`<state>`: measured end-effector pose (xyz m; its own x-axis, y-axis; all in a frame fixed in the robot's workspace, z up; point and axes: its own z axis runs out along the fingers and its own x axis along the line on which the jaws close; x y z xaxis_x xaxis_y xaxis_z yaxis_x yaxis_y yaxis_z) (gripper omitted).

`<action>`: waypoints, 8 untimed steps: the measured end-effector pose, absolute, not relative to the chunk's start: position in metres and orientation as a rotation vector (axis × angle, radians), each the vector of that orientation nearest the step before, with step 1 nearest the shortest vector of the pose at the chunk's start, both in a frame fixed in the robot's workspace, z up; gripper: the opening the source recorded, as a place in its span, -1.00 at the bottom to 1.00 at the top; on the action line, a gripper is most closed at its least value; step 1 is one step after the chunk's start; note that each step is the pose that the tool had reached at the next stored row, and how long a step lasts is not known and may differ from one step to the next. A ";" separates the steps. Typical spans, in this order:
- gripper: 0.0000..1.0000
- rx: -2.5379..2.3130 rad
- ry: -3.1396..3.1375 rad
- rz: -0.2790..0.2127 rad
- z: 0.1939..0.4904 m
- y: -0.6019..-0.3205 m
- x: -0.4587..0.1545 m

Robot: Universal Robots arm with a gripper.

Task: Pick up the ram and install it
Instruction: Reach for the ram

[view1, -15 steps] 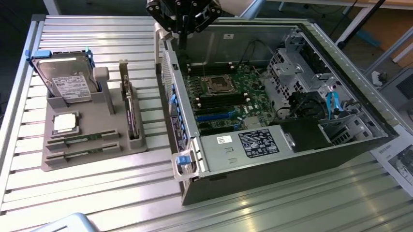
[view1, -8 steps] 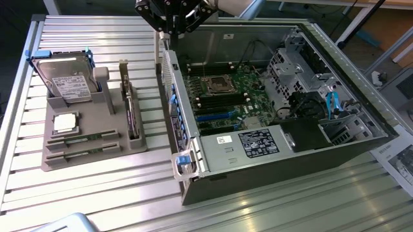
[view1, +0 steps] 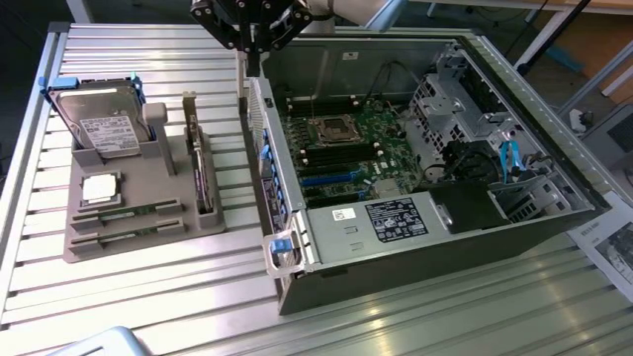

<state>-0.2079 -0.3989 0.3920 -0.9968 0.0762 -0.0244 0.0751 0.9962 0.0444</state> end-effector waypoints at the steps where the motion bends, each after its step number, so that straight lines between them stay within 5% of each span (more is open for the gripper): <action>1: -0.80 0.118 3.112 0.068 0.392 -0.399 -0.210; 8: -0.80 0.118 3.112 0.068 0.392 -0.399 -0.224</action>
